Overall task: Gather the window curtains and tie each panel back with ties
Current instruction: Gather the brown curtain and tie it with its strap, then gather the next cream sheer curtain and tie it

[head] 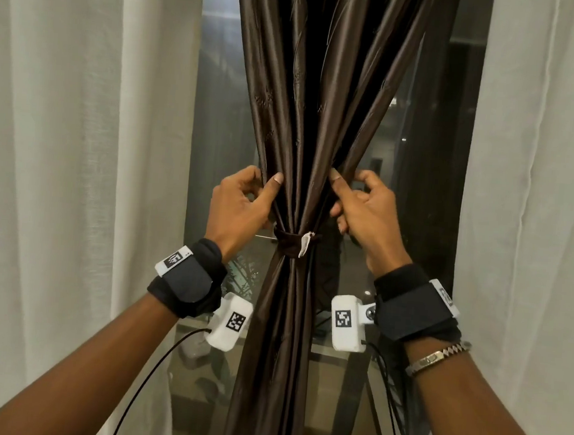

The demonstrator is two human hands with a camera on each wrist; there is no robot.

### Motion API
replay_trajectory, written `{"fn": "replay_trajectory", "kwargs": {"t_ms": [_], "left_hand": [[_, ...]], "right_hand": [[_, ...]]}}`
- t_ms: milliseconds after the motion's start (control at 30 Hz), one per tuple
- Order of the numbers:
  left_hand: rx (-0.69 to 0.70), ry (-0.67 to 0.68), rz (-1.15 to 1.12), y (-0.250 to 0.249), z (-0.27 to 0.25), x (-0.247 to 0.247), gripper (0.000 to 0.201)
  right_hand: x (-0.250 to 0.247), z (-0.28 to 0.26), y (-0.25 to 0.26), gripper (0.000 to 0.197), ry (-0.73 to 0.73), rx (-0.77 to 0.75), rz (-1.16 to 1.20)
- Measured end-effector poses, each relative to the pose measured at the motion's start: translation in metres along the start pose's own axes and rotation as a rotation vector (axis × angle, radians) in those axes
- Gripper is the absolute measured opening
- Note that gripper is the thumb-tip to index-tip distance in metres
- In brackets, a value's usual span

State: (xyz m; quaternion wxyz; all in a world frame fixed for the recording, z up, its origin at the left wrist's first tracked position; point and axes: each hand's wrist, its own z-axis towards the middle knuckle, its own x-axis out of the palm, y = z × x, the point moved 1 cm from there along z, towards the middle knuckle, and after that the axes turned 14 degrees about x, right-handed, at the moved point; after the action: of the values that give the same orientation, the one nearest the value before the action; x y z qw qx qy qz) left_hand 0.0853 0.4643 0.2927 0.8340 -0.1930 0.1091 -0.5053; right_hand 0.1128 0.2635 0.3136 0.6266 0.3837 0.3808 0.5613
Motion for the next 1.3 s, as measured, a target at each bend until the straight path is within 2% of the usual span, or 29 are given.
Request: {"fn": "replay_trajectory", "kwargs": {"t_ms": [33,133,167,233,267,300,400,500,600,700,867,900,933,1033,1067,1100,1167,1233,1300], "left_hand": [[0.003,-0.016,0.025,0.001,0.001,-0.001,0.047],[-0.031,-0.068,0.032,0.003,-0.003,-0.008,0.048],[-0.025,-0.041,0.027,0.001,-0.008,-0.009,0.044],[0.038,0.07,0.028,-0.005,-0.023,-0.005,0.023],[0.088,0.122,0.039,-0.007,-0.032,-0.006,0.011],[0.136,0.154,0.056,-0.008,-0.039,-0.008,0.011],[0.142,0.165,0.104,0.003,-0.058,-0.03,0.027],[0.149,0.14,0.177,0.01,-0.077,-0.065,0.022],[0.214,0.15,0.289,0.024,-0.103,-0.105,0.021],[0.184,0.081,0.303,0.041,-0.131,-0.145,0.021],[-0.072,-0.201,0.322,0.07,-0.181,-0.216,0.017],[-0.125,-0.253,0.343,0.075,-0.195,-0.228,0.018],[-0.17,-0.292,0.368,0.081,-0.209,-0.242,0.018],[-0.28,-0.38,0.453,0.093,-0.253,-0.266,0.012],[-0.31,-0.391,0.475,0.101,-0.264,-0.273,0.013],[-0.329,-0.386,0.502,0.108,-0.272,-0.276,0.019],[-0.4,-0.378,0.565,0.124,-0.283,-0.281,0.044],[-0.538,-0.415,0.612,0.136,-0.283,-0.284,0.067],[-0.612,-0.361,0.62,0.146,-0.279,-0.289,0.068]], "right_hand": [[-0.001,0.005,-0.001,0.021,-0.034,-0.005,0.039],[-0.007,0.006,-0.007,0.028,-0.178,-0.012,0.109],[-0.006,-0.001,-0.007,0.022,-0.201,-0.046,0.116],[0.001,-0.021,-0.003,0.01,-0.213,-0.157,0.094],[0.007,-0.032,-0.002,0.014,-0.222,-0.217,0.093],[0.012,-0.044,0.001,0.017,-0.228,-0.288,0.11],[0.038,-0.077,0.004,0.012,-0.18,-0.436,0.192],[0.076,-0.097,-0.011,0.024,-0.031,-0.431,0.131],[0.127,-0.106,-0.045,0.028,0.082,-0.311,0.082],[0.179,-0.119,-0.082,0.028,0.118,-0.146,0.088],[0.236,-0.16,-0.129,0.025,0.157,0.09,0.141],[0.244,-0.171,-0.139,0.029,0.17,0.124,0.135],[0.253,-0.182,-0.149,0.044,0.182,0.164,0.117],[0.28,-0.215,-0.176,0.108,0.252,0.322,0.012],[0.294,-0.223,-0.183,0.122,0.243,0.37,-0.062],[0.307,-0.228,-0.192,0.127,0.212,0.413,-0.141],[0.329,-0.232,-0.207,0.117,0.126,0.518,-0.187],[0.34,-0.229,-0.222,0.089,0.065,0.629,-0.074],[0.339,-0.226,-0.227,0.063,0.003,0.736,0.053]]}}
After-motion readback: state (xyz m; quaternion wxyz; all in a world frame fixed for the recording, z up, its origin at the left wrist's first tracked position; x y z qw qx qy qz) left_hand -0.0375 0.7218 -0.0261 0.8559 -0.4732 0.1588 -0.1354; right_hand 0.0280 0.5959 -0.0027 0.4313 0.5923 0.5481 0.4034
